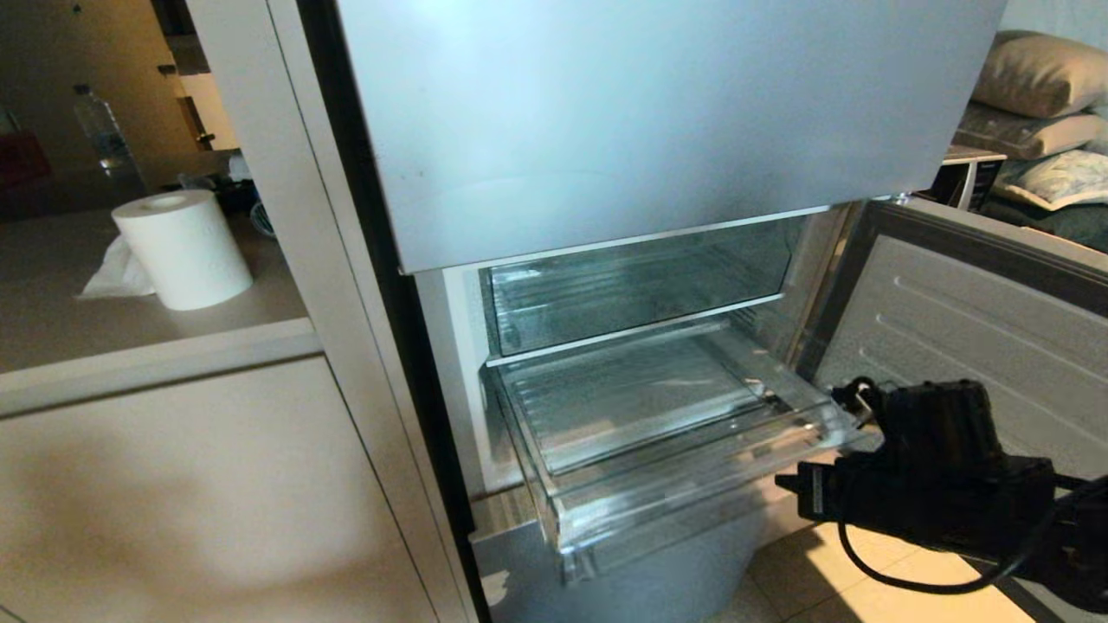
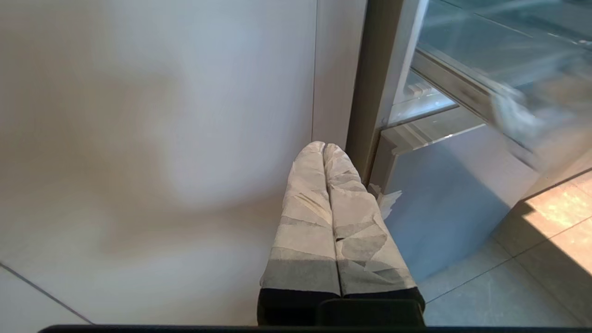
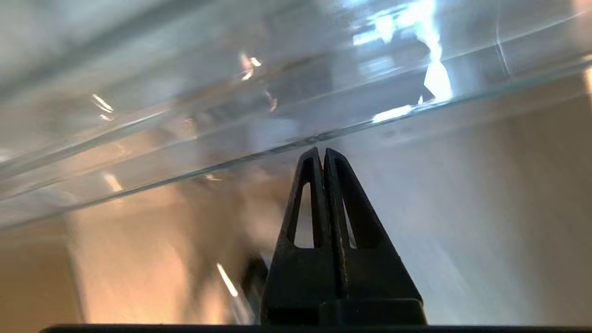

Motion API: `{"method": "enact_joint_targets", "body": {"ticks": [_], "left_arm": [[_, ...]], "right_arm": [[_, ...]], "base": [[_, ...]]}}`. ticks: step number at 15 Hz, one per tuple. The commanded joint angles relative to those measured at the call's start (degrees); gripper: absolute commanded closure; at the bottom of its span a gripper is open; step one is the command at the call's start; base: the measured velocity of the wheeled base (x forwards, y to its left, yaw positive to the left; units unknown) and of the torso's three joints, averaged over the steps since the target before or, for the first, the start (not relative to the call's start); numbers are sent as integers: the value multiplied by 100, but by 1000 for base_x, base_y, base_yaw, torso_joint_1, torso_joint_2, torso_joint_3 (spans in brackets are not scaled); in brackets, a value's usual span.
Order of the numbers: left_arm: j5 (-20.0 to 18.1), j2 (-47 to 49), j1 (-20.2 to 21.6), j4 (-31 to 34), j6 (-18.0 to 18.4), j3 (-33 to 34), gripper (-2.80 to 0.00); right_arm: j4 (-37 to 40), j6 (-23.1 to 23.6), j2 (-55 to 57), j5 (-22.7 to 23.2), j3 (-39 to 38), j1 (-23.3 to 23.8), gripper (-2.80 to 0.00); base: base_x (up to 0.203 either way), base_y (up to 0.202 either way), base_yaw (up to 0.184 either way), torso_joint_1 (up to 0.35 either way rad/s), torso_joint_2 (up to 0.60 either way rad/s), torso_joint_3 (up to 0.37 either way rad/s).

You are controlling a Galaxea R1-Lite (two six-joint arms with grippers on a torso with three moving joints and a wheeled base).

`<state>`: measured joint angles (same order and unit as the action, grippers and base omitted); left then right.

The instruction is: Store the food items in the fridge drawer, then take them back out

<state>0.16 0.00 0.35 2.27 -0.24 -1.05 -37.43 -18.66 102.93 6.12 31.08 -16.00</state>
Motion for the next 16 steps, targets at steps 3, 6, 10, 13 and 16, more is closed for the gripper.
{"method": "enact_joint_targets", "body": {"ticks": [3,6,10,13,16], "left_arm": [[2,0,0,1,-3,-1,0],[2,0,0,1,-3,-1,0],[2,0,0,1,-3,-1,0],[2,0,0,1,-3,-1,0],[2,0,0,1,-3,-1,0]], "right_arm": [[-2568,-1264,780,-393,307,-391,0],[-2654,-1401,602,-564,-42,-610,0],[-2646,-1344,226,-583,-610,-632,0],[-2587,-1035,-556,-602,-1160,-628,0],[-2170,-334,-2016,-658,-1814,-623,0]], "base": [[0,0,0,0,0,0],[0,0,0,0,0,0],[0,0,0,0,0,0],[0,0,0,0,0,0],[0,0,0,0,0,0]]}}
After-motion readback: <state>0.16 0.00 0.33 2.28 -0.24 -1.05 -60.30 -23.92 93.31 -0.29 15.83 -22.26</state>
